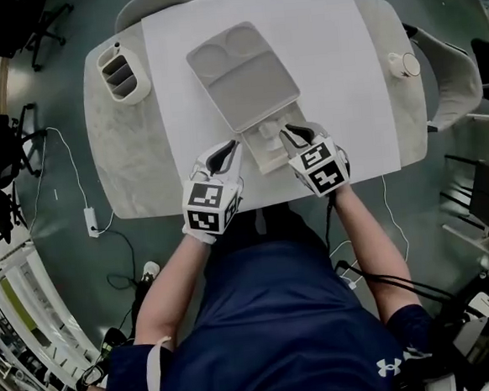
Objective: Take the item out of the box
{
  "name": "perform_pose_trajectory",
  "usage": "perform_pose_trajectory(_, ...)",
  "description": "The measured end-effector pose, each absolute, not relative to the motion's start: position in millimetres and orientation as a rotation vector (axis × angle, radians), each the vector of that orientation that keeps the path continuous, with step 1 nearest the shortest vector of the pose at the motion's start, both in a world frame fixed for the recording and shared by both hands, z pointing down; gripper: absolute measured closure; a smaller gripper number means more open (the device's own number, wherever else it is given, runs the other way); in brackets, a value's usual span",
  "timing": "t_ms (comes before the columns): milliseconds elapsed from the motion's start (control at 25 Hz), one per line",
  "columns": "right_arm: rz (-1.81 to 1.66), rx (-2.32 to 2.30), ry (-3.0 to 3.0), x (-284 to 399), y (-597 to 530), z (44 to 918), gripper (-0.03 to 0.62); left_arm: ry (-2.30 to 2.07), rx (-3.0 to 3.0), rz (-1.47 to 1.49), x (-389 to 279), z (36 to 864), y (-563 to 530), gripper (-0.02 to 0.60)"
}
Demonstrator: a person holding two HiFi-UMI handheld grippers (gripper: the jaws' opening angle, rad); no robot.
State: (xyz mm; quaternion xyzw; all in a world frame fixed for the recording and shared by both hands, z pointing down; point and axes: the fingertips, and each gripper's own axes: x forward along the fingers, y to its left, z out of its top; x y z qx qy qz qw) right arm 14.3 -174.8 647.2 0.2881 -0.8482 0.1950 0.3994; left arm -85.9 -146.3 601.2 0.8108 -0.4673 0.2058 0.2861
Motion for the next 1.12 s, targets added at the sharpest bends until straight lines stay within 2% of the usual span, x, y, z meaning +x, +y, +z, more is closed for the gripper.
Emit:
perform_pose_trajectory(200, 0.401, 0.61, -2.015, 17, -167, 683, 0.516, -1.244, 2.124, 0.573, -98, 623, -139, 0.54)
perform_pose_trajectory(520, 0.364, 0.503, -1.861, 17, -166, 714, 0.516, -1.28, 2.07, 0.556, -116, 634, -133, 0.538)
perform_pose_trajectory(880, 0.337, 0.504, -1.84, 15, -165, 715, 0.563, -1.326, 2.02, 0.542, -139, 633, -130, 0.538)
perform_pose_trajectory(1120, 0.334, 0.536, -1.872, 14, -163, 701, 0.568, -1.325, 2.049, 0.532, -134, 622, -130, 0.538)
